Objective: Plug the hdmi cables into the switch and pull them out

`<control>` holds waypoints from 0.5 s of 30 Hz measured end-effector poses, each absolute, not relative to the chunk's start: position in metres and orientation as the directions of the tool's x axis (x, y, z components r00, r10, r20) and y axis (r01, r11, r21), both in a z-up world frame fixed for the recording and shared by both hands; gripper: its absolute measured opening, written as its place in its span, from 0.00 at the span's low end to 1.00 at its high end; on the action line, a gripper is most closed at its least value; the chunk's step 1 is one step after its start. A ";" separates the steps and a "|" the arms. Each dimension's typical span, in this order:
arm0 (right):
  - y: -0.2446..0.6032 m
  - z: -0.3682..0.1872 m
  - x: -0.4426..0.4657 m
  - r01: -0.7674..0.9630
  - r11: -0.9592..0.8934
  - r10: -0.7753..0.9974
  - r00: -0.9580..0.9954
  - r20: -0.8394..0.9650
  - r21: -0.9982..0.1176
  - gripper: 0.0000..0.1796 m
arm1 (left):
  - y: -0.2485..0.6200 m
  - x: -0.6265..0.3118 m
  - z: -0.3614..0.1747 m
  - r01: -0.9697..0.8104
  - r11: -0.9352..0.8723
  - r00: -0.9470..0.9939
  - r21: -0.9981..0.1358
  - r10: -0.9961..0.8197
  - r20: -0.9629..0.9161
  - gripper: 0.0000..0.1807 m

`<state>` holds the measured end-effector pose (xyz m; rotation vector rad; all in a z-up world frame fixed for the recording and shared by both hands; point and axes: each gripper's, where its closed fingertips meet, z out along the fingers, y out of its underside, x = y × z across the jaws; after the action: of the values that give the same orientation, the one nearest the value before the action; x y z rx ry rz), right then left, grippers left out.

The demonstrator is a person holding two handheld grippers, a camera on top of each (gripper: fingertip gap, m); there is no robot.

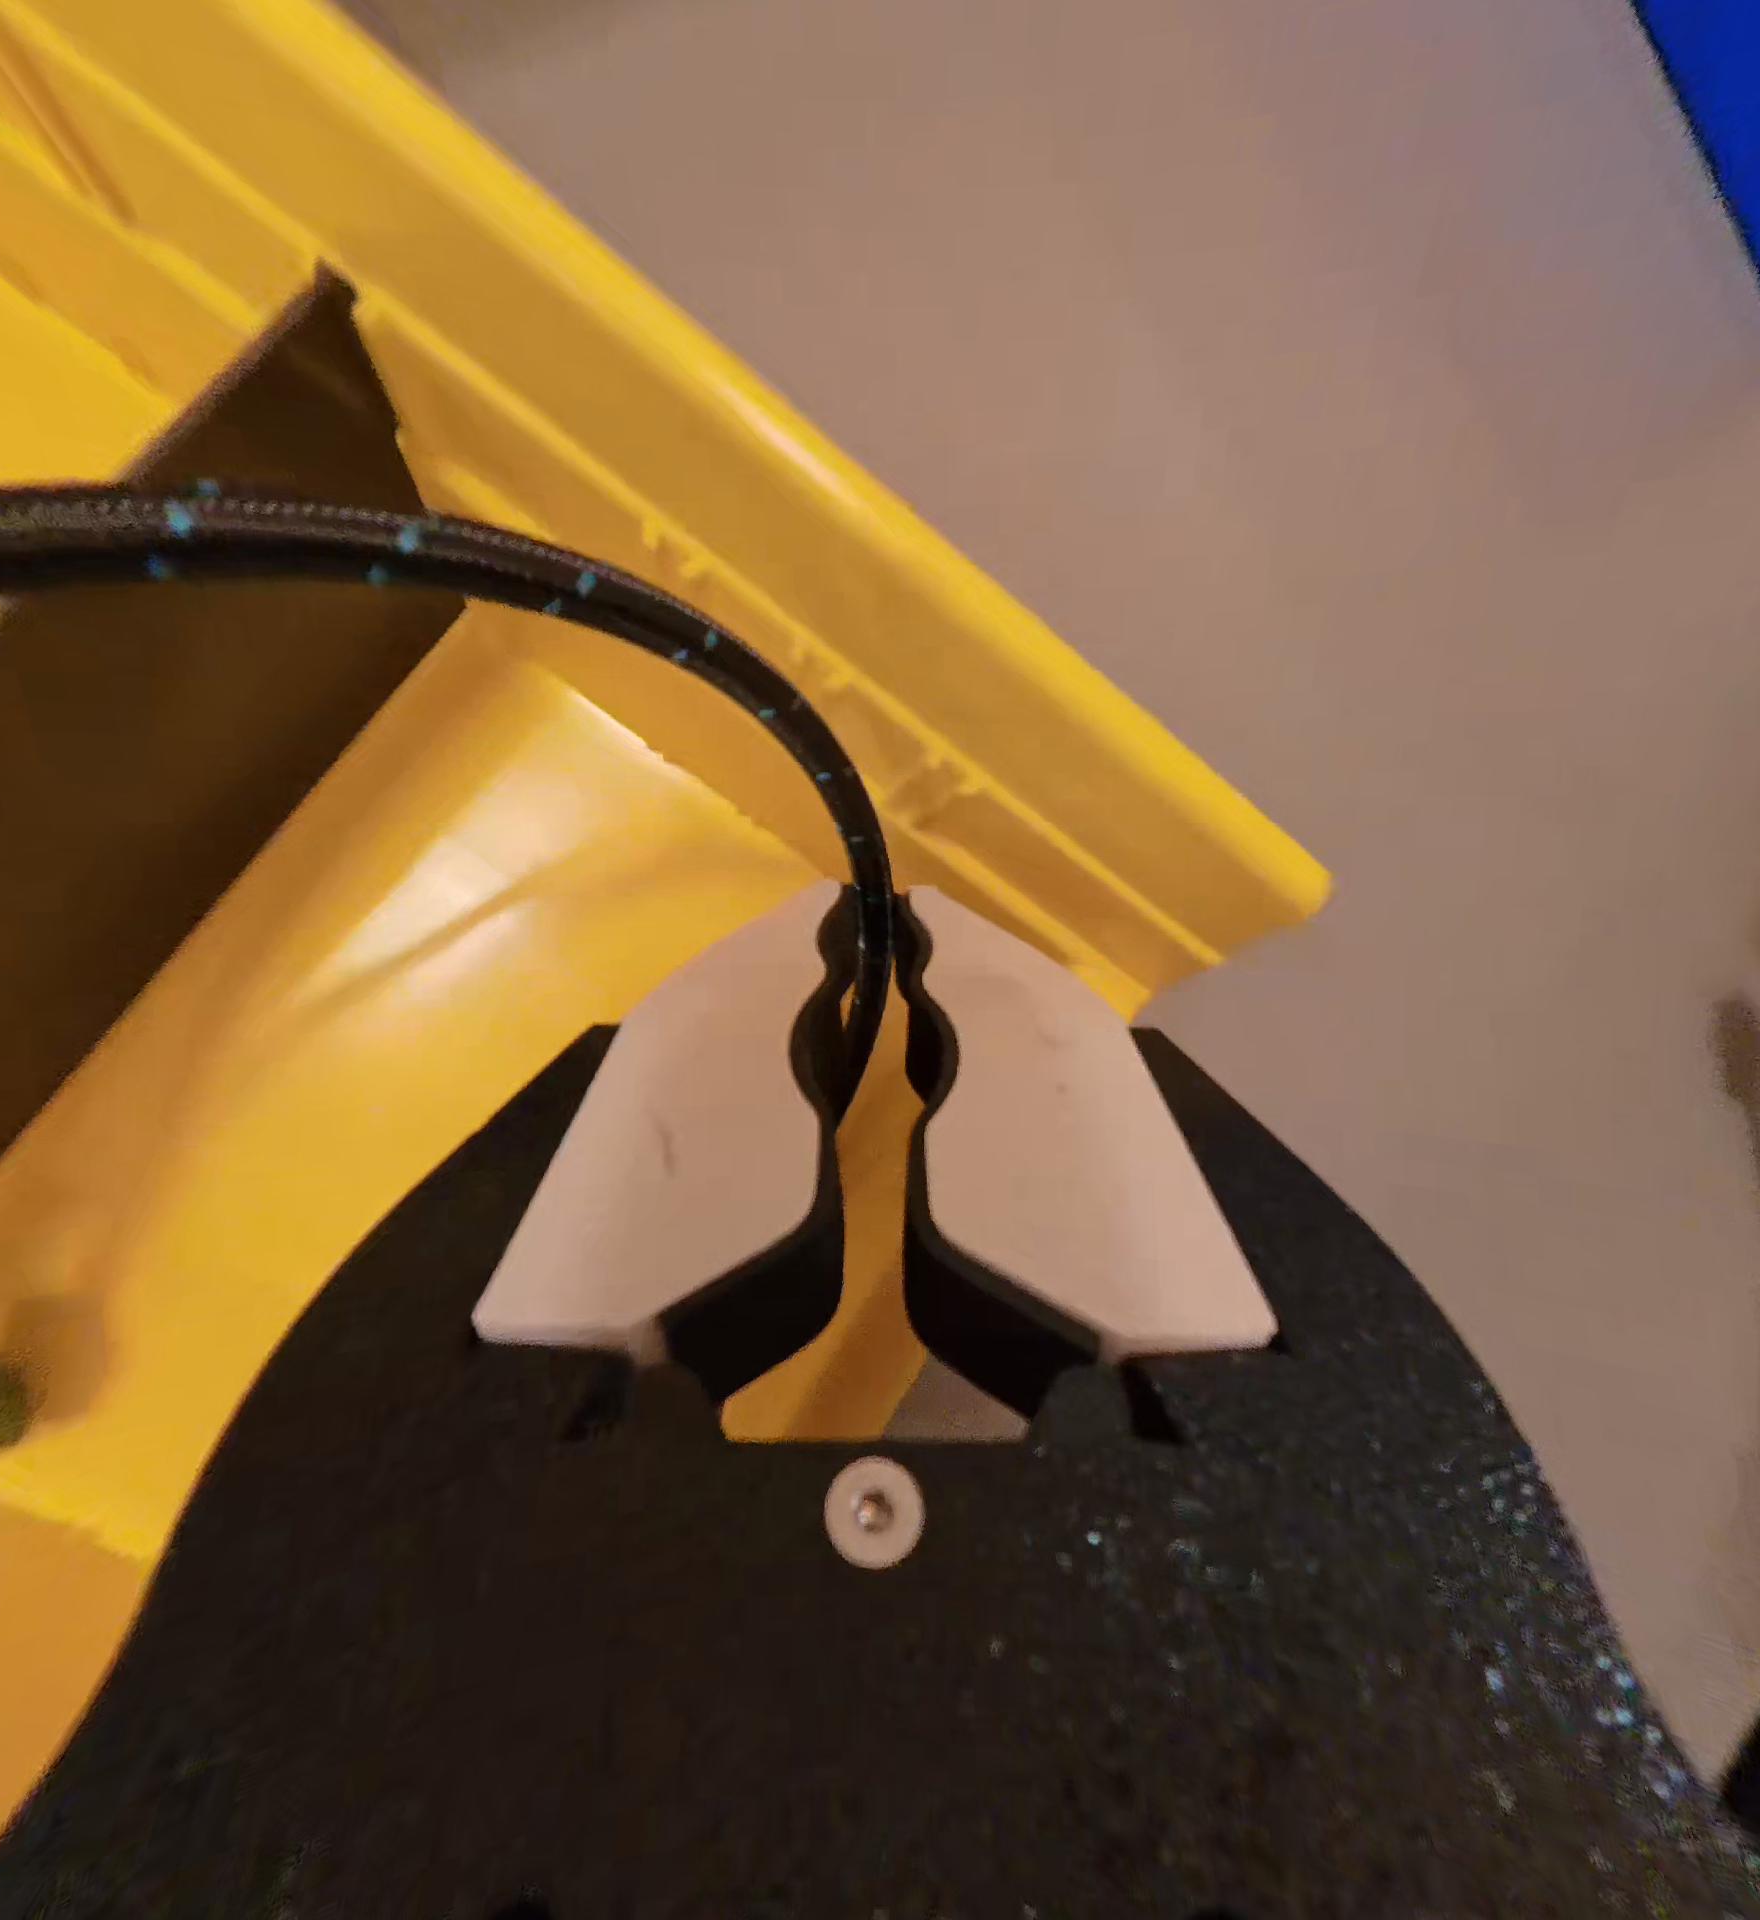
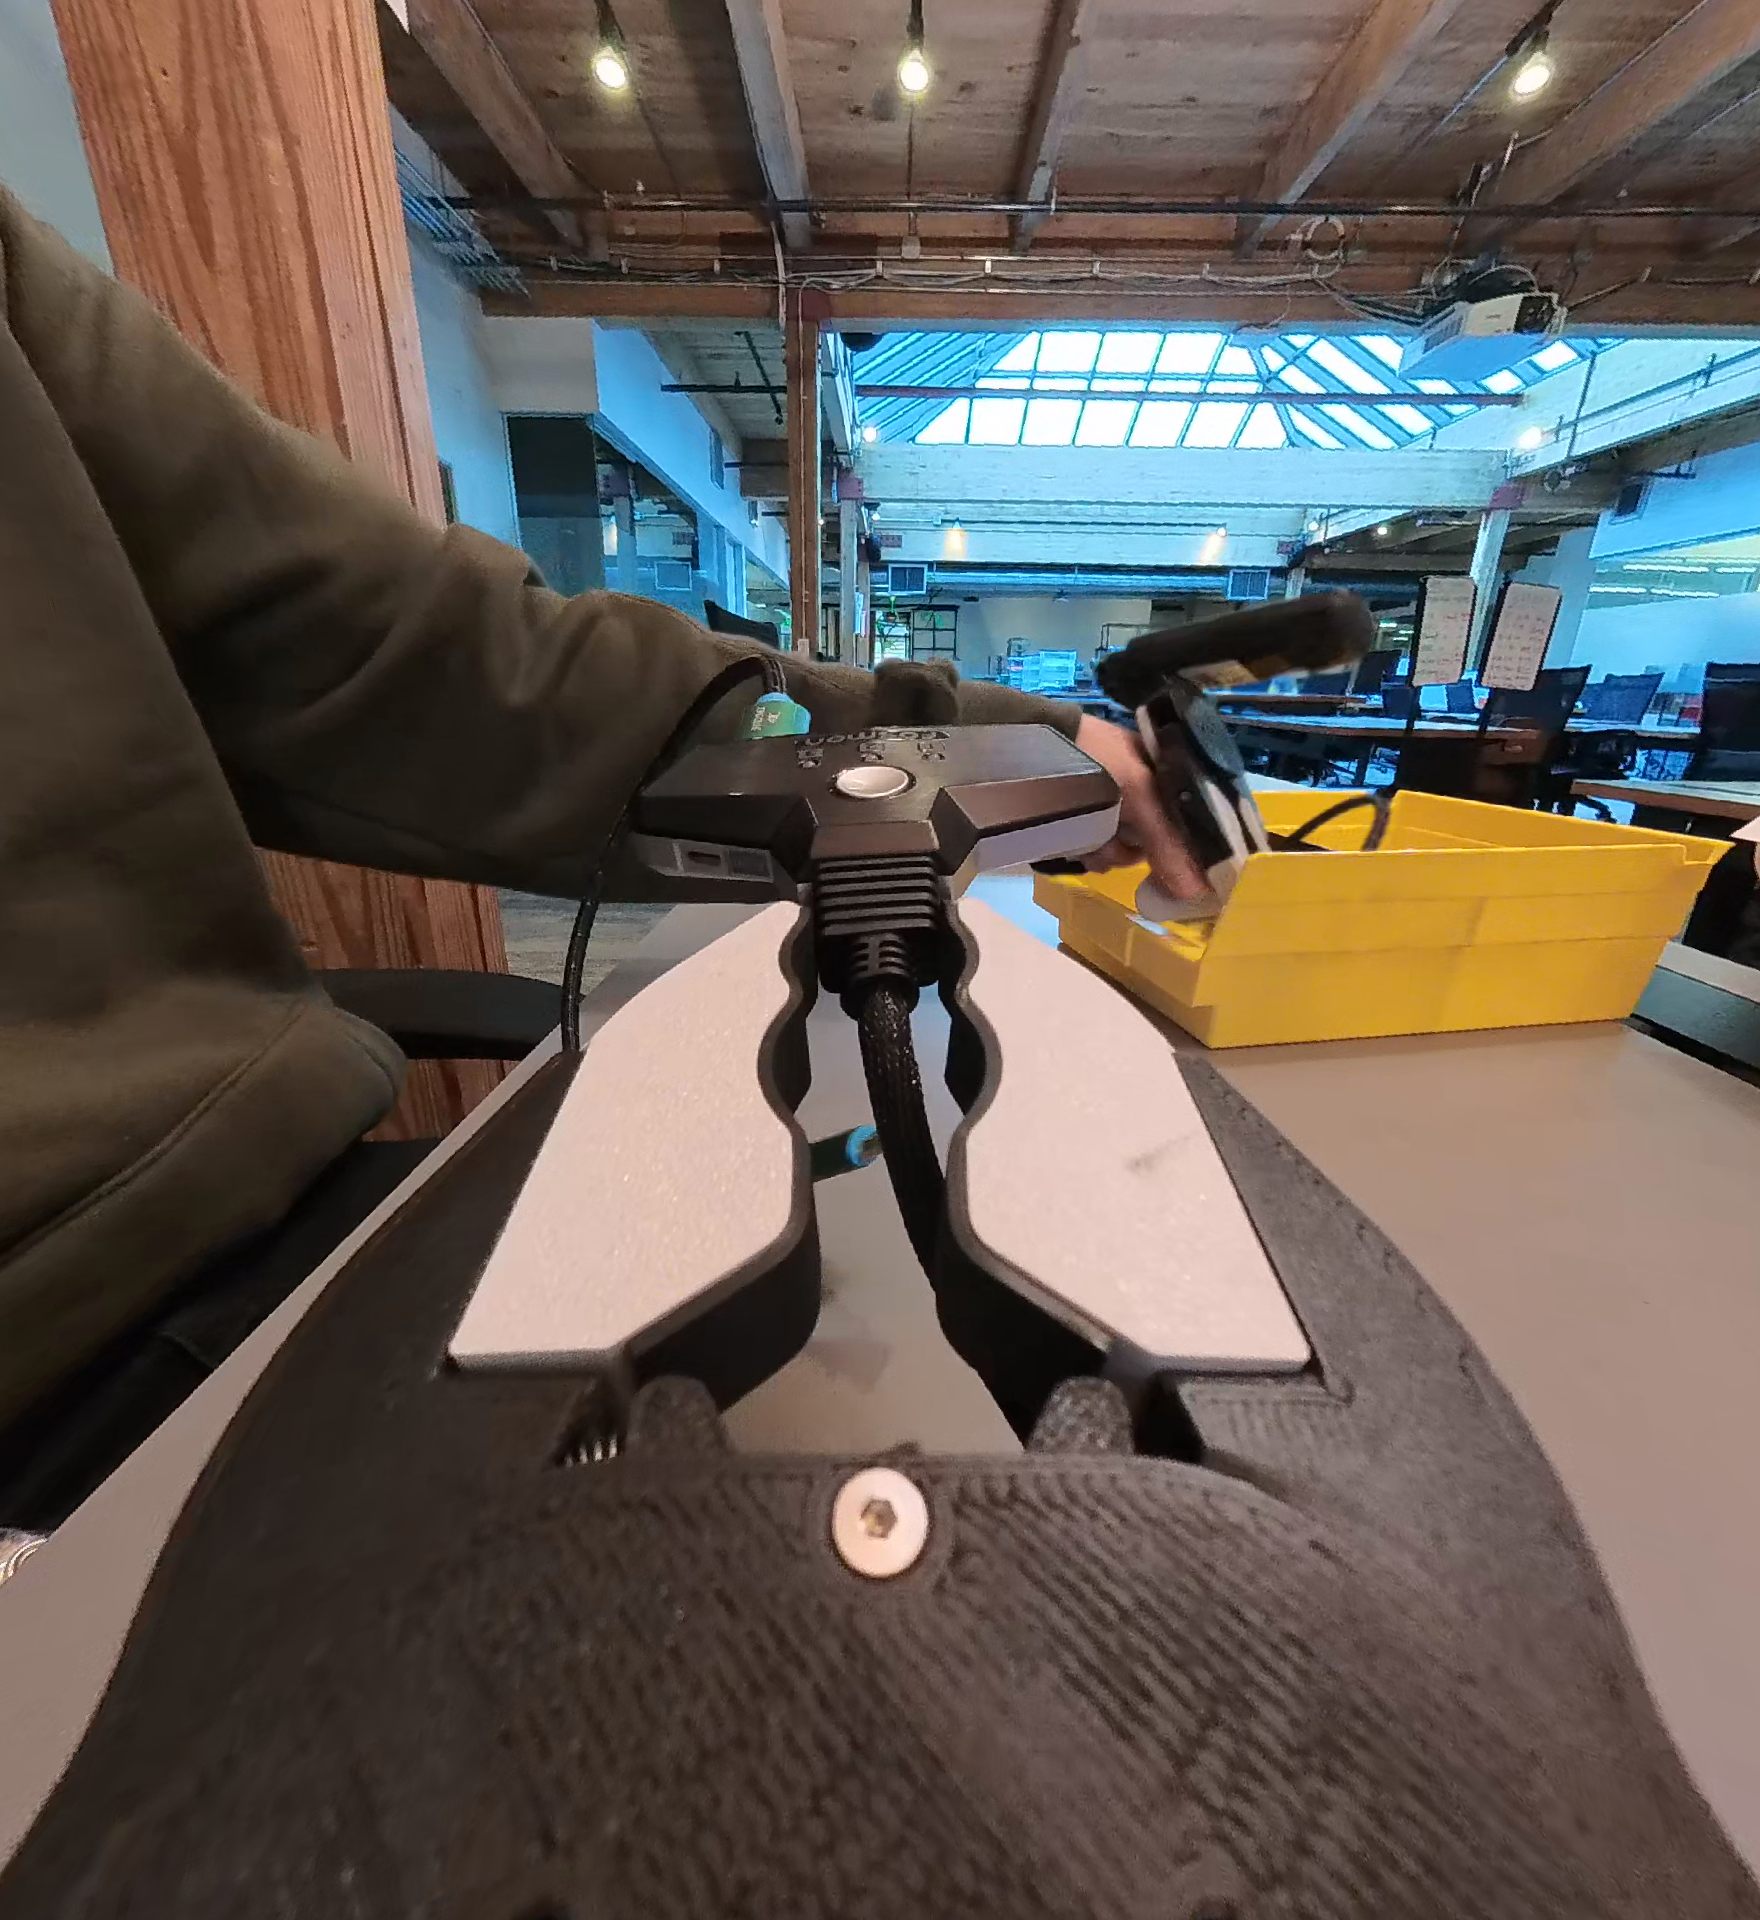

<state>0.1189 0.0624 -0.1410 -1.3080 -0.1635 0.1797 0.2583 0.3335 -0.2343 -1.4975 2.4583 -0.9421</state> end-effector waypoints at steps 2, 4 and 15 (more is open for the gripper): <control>0.063 -0.141 0.119 -0.036 0.249 0.221 0.975 0.020 -0.968 0.12 | 0.333 0.257 -0.215 -0.696 0.364 -0.548 -0.619 -0.826 0.131 0.03; 0.062 -0.140 0.119 -0.038 0.254 0.218 0.976 0.019 -0.966 0.12 | 0.329 0.253 -0.186 -0.612 0.376 -0.584 -0.695 -0.808 0.076 0.03; 0.023 -0.133 0.147 -0.042 0.340 0.100 0.995 -0.009 -0.939 0.12 | 0.239 0.094 -0.137 0.103 0.773 -0.939 -0.626 -0.133 -0.318 0.03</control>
<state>0.1469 0.0232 -0.1327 -1.2203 -0.0532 0.0925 0.0942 0.2395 -0.1369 -0.0233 2.6219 -0.9542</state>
